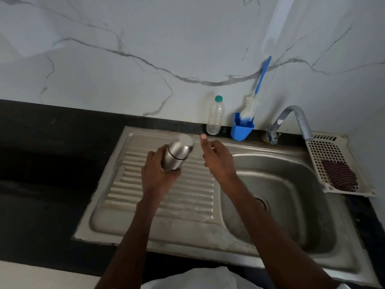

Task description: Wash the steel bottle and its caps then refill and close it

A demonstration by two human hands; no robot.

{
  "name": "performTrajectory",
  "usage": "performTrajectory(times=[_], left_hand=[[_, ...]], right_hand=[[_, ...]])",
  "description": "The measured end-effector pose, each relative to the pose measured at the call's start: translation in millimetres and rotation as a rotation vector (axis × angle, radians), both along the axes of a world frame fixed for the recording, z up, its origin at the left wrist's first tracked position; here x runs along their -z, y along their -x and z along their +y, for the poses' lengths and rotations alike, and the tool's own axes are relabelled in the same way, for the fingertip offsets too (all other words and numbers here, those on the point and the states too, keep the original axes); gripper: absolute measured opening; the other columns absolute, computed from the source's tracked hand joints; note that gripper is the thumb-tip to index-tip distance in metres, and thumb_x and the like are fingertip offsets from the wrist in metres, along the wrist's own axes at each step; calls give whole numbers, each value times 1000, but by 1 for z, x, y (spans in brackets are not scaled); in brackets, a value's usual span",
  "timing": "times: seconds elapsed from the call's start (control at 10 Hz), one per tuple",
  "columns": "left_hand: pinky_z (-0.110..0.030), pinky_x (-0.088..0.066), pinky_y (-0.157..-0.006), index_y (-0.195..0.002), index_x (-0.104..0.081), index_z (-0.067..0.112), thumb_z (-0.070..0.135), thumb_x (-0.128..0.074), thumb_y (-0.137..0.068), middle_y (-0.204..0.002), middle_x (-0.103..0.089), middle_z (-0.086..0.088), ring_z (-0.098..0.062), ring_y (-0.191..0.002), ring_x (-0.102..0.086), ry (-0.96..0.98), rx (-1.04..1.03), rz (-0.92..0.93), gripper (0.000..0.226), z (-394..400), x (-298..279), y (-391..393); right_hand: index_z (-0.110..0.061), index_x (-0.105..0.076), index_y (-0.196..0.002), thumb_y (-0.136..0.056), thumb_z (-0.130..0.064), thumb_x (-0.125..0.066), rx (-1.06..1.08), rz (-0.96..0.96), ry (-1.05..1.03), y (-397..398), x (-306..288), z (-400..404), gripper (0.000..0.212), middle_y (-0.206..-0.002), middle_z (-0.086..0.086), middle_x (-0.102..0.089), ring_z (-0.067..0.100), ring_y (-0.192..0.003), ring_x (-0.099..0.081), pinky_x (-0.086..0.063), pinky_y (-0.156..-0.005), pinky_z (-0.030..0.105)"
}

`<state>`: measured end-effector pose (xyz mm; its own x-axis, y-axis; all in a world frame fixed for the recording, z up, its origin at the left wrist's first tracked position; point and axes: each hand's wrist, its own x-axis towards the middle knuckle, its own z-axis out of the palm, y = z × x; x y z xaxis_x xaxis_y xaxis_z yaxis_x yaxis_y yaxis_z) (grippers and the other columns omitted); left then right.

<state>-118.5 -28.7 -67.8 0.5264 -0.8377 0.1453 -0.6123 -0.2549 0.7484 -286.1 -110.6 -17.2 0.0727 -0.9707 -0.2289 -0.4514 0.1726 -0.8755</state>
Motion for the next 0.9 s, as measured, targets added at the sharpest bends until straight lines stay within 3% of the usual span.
performTrajectory(times=[0.1,0.3,0.4,0.5,0.7,0.8,0.9], left_hand=[[-37,-53,-88,-131,-58,31,27,-99,-61,-118,-68,7,-15,-103,-66,54,-134,173,82,1,5,-40],[-34,-52,-86,-124,-61,24,28,-100,-59,-115,-71,7,-16,-102,-68,102,-197,224,76,2,12,-81],[-33,-53,-86,-120,-60,28,27,-101,-58,-114,-72,8,-14,-101,-68,123,-187,241,74,4,12,-89],[-24,-49,-84,-117,-52,43,23,-100,-60,-112,-69,13,-9,-100,-65,159,-172,289,78,8,12,-95],[-24,-49,-87,-123,-49,45,22,-99,-63,-115,-68,13,-2,-100,-65,183,-133,314,81,13,17,-103],[-21,-49,-87,-125,-48,44,21,-99,-64,-117,-66,14,8,-101,-62,198,-101,330,83,14,20,-104],[-29,-54,-92,-137,-47,30,20,-100,-62,-130,-63,4,0,-110,-63,193,-65,373,93,18,25,-103]], right_hand=[[-30,-64,-89,-78,-88,-44,-30,-2,-25,-15,10,6,62,-87,-5,-74,20,-90,-73,-58,-92,51],[-27,-66,-104,-101,-46,-58,-62,32,50,-45,20,22,21,-87,-9,-69,11,-83,-67,-58,-86,42],[-26,-67,-105,-101,-40,-59,-65,43,68,-55,21,26,17,-89,-9,-69,8,-83,-65,-58,-82,39],[-27,-67,-103,-101,-36,-60,-85,62,98,-61,23,31,12,-90,-8,-70,8,-82,-66,-57,-75,35],[-28,-66,-100,-98,-31,-61,-81,68,99,-60,31,35,6,-89,-6,-70,15,-80,-68,-59,-71,39],[-28,-66,-100,-98,-30,-61,-84,96,105,-56,36,37,6,-91,-8,-69,14,-84,-67,-59,-75,39],[-26,-64,-112,-98,-31,-61,-126,249,216,-42,45,36,15,-110,-5,-69,18,-104,-65,-54,-91,39]])
